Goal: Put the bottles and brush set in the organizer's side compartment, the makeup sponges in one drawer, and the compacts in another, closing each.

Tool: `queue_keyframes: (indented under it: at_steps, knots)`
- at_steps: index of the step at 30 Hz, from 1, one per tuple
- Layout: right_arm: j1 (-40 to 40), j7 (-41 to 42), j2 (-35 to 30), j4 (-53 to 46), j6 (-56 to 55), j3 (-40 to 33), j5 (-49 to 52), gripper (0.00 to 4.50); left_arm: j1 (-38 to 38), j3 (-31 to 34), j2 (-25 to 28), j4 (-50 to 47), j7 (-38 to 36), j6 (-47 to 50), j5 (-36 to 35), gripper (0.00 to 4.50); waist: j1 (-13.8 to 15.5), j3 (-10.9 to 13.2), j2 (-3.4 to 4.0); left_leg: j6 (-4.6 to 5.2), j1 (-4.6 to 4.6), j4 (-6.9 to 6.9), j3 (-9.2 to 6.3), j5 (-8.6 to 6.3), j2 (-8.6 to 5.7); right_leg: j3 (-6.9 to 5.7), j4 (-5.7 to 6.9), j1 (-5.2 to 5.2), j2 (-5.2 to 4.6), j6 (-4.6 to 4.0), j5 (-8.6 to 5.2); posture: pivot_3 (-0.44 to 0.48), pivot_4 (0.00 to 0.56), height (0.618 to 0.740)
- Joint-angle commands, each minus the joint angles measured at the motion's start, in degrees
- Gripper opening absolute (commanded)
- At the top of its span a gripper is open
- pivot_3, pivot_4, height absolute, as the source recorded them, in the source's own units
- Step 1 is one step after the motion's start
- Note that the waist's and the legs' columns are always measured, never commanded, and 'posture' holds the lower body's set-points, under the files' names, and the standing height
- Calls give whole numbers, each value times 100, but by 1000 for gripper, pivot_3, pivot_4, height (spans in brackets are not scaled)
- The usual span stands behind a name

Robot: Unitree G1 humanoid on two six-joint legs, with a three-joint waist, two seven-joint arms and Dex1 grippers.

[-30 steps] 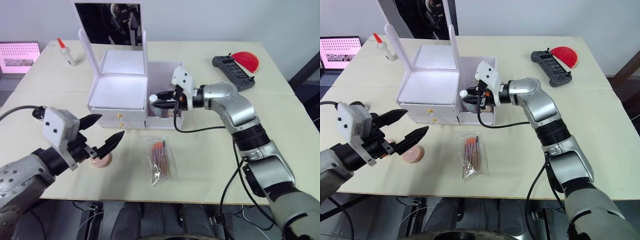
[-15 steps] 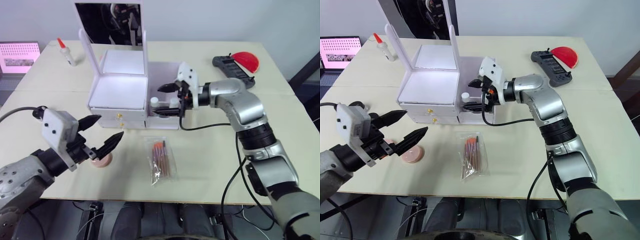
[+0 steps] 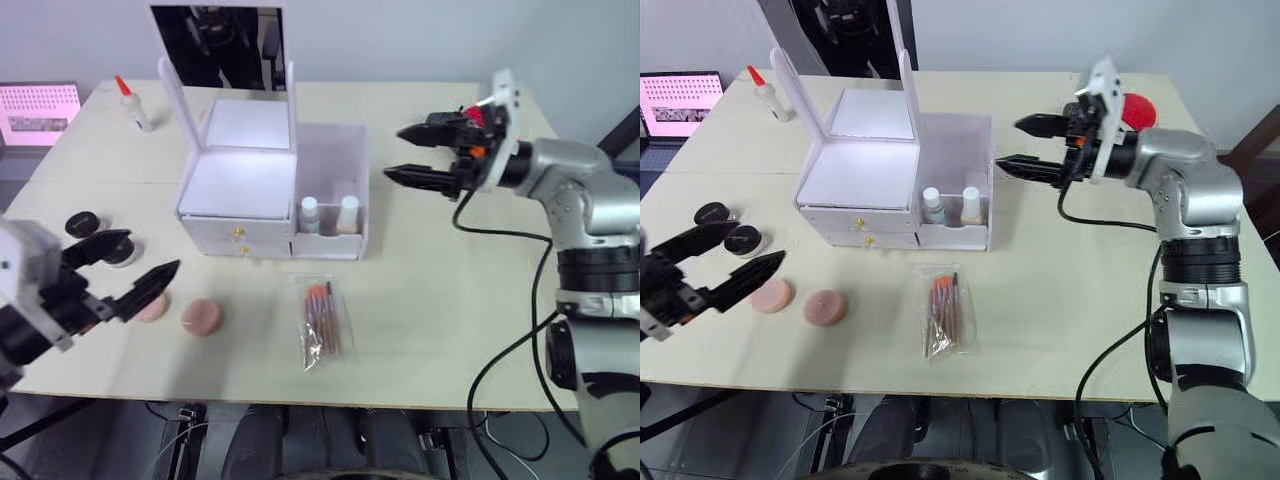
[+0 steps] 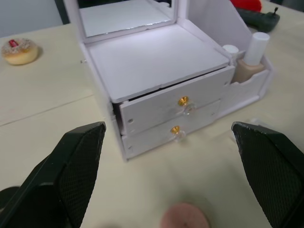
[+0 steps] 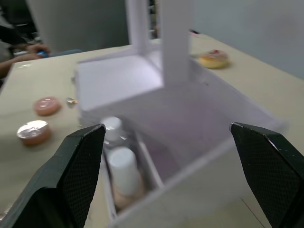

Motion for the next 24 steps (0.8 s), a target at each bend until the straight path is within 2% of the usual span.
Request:
queue_keyframes:
  at_steps: [1, 4, 6, 10, 13, 17, 22, 24]
  knots:
    - [410, -316, -328, 1006, -1086, -378, -439, 4437, 453, 820, -184, 1022, -798, -429, 437, 4500, -2, 1, 1, 0, -1, -2, 3, 0, 0, 0, -5, -1, 0, 0, 0, 0, 150, 740]
    - [572, -670, -420, 1905, -1549, -554, -609, 4437, 908, 1089, -363, 1823, -1410, -873, 883, 4500, -82, 2, 3, 1, -5, -5, 10, 0, 2, 1, -8, -7, -2, -1, 0, 0, 150, 740]
    - [667, -524, -482, 2409, -1836, -765, -486, 4437, 1230, 1257, -544, 2380, -1765, -1221, 1165, 4500, -138, 2, 3, 0, -10, -4, 11, 0, 2, 1, -8, -11, -4, -3, 2, 0, 150, 740]
    - [651, -796, -706, 3269, -2355, -957, -631, 4437, 1564, 1533, -713, 3453, -2200, -1904, 1548, 4500, -227, 2, 3, 0, -10, -3, 14, -1, 4, 2, -8, -12, -6, -6, 3, 0, 150, 740]
    - [544, -778, -830, 3683, -2667, -931, -739, 4437, 1593, 1670, -675, 3892, -2375, -2155, 1560, 4500, -269, 1, 2, -3, -10, -2, 15, -2, 4, 2, -9, -15, -11, -5, 3, 0, 150, 740]
    - [367, -621, -808, 3858, -2650, -922, -721, 4437, 1635, 1770, -657, 3817, -2447, -2175, 1451, 4500, -300, 1, 2, -21, -10, 6, 23, -13, 4, 1, -11, -16, -22, 0, 0, 0, 150, 740]
    - [154, -518, -647, 3739, -2571, -836, -746, 4437, 1584, 1796, -607, 3260, -2356, -1937, 1214, 4500, -299, 1, 1, -21, -10, 6, 34, -13, 4, 1, -11, -17, -31, -9, 6, 0, 150, 740]
    - [100, -92, -585, 3387, -2183, -746, -625, 4437, 1402, 1829, -483, 2817, -2183, -1610, 748, 4500, -274, 1, 2, -19, -10, 2, 34, -12, 4, 1, -7, -19, -30, -15, 10, 0, 150, 740]
